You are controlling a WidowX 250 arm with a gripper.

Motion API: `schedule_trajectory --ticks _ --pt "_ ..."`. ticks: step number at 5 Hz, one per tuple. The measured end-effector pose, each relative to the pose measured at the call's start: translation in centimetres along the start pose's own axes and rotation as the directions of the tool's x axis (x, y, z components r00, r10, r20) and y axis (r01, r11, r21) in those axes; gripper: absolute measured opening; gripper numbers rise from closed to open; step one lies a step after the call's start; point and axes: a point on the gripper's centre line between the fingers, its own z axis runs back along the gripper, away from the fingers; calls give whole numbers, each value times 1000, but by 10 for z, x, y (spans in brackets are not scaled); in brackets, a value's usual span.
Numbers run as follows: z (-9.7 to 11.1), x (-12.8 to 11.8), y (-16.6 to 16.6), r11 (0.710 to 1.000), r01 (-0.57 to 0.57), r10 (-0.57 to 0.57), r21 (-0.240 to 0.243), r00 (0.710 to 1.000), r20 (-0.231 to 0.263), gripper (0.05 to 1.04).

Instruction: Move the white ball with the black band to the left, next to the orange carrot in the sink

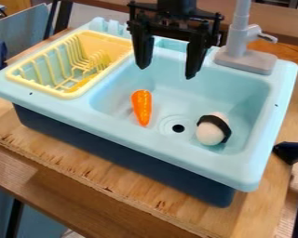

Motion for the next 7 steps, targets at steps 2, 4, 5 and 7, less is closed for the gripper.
schedule_trajectory --ticks 2,4,5,7 --pt "-26 10 -15 996 85 -85 3 996 -37 1001" --pt "-46 27 -41 975 184 -184 -127 983 5 1001" --pt "-62 27 -40 963 169 -170 -209 985 14 1001" --pt "-91 10 -44 953 151 -164 -262 986 -28 1001"
